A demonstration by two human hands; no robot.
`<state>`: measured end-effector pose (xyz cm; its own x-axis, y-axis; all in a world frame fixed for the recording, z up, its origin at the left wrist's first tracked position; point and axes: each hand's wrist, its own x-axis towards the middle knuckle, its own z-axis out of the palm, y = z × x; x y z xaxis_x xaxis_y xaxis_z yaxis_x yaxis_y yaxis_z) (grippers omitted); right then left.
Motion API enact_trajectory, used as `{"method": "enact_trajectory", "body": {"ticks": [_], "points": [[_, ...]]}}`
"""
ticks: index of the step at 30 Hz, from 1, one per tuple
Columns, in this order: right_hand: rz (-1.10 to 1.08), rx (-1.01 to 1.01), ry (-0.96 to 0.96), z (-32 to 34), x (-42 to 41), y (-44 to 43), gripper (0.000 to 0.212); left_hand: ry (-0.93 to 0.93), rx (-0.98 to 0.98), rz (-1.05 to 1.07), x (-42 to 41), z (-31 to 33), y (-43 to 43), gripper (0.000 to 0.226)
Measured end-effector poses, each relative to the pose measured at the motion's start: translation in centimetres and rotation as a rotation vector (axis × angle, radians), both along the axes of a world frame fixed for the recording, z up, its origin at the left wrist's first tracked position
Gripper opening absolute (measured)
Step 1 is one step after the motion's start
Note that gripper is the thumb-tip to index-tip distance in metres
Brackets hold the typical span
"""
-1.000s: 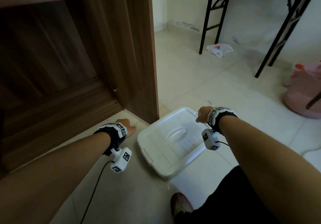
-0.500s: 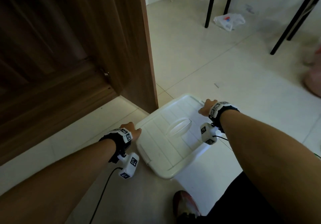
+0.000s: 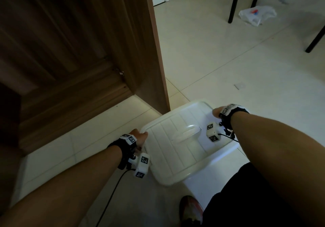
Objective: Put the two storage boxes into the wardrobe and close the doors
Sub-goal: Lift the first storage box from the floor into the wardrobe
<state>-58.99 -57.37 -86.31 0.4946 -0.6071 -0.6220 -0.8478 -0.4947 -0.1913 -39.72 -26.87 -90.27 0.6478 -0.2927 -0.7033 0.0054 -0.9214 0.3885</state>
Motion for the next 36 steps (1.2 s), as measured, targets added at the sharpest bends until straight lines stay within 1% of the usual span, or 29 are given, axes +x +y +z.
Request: {"method": "enact_trajectory", "body": {"ticks": [1, 2, 3, 4, 6, 9, 12, 14, 18, 22, 23, 24, 26, 27, 28, 30, 32, 36], "points": [[-0.006, -0.022, 0.044, -0.5, -1.1, 0.0, 0.045, 0.005, 0.021, 0.035, -0.4, 0.2, 0.2, 0.072], [0.070, -0.059, 0.131, -0.3, -1.6, 0.1, 0.044, 0.011, 0.054, 0.052, -0.8, 0.2, 0.7, 0.069], [0.047, -0.086, 0.157, 0.0, -2.1, 0.3, 0.044, 0.020, 0.075, 0.063, -1.1, 0.0, 1.2, 0.066], [0.079, -0.119, 0.186, 0.2, -2.4, 0.5, 0.047, 0.032, 0.083, 0.071, -1.4, -0.5, 1.8, 0.064], [0.166, -0.109, 0.241, 1.0, -2.8, 1.1, 0.049, 0.032, 0.070, 0.091, -1.9, -1.1, 2.9, 0.060], [0.219, -0.114, 0.289, 2.2, -2.7, 2.0, 0.048, -0.017, 0.063, 0.075, -2.0, -0.8, 4.3, 0.058], [0.234, -0.166, 0.234, 4.0, -1.1, 2.9, 0.046, -0.048, 0.031, 0.071, -1.3, 0.9, 5.8, 0.055], [0.213, -0.189, 0.195, 5.4, 0.3, 3.8, 0.048, -0.062, 0.041, 0.059, -0.1, 2.4, 6.7, 0.055], [0.218, -0.188, 0.135, 7.7, 3.1, 6.4, 0.033, -0.161, 0.055, 0.024, 3.9, 5.8, 9.7, 0.059], [0.195, -0.154, 0.151, 8.6, 5.4, 9.7, 0.023, -0.242, 0.033, 0.021, 7.2, 9.9, 13.7, 0.063], [0.190, -0.134, 0.117, 8.7, 5.6, 10.4, 0.020, -0.258, 0.025, 0.022, 7.9, 10.8, 14.5, 0.061], [0.178, -0.113, 0.060, 8.8, 6.2, 11.2, 0.025, -0.273, 0.008, 0.031, 8.6, 11.8, 15.8, 0.057], [0.143, -0.082, -0.031, 9.7, 7.5, 13.4, 0.043, -0.297, -0.052, 0.068, 10.1, 13.3, 18.7, 0.054], [0.115, -0.070, -0.085, 10.1, 8.2, 14.2, 0.048, -0.311, -0.079, 0.097, 10.8, 13.8, 20.1, 0.055], [0.078, -0.051, -0.153, 10.5, 9.3, 15.3, 0.049, -0.325, -0.106, 0.140, 11.5, 14.3, 21.8, 0.056], [0.025, 0.007, -0.271, 11.7, 11.1, 17.2, 0.040, -0.341, -0.164, 0.232, 12.7, 14.8, 24.5, 0.054], [0.028, 0.019, -0.362, 12.8, 13.7, 18.8, 0.032, -0.337, -0.227, 0.336, 14.3, 14.6, 26.9, 0.052], [0.051, 0.013, -0.468, 13.2, 19.3, 19.6, 0.020, -0.379, -0.331, 0.448, 18.4, 12.4, 29.2, 0.053]]}}
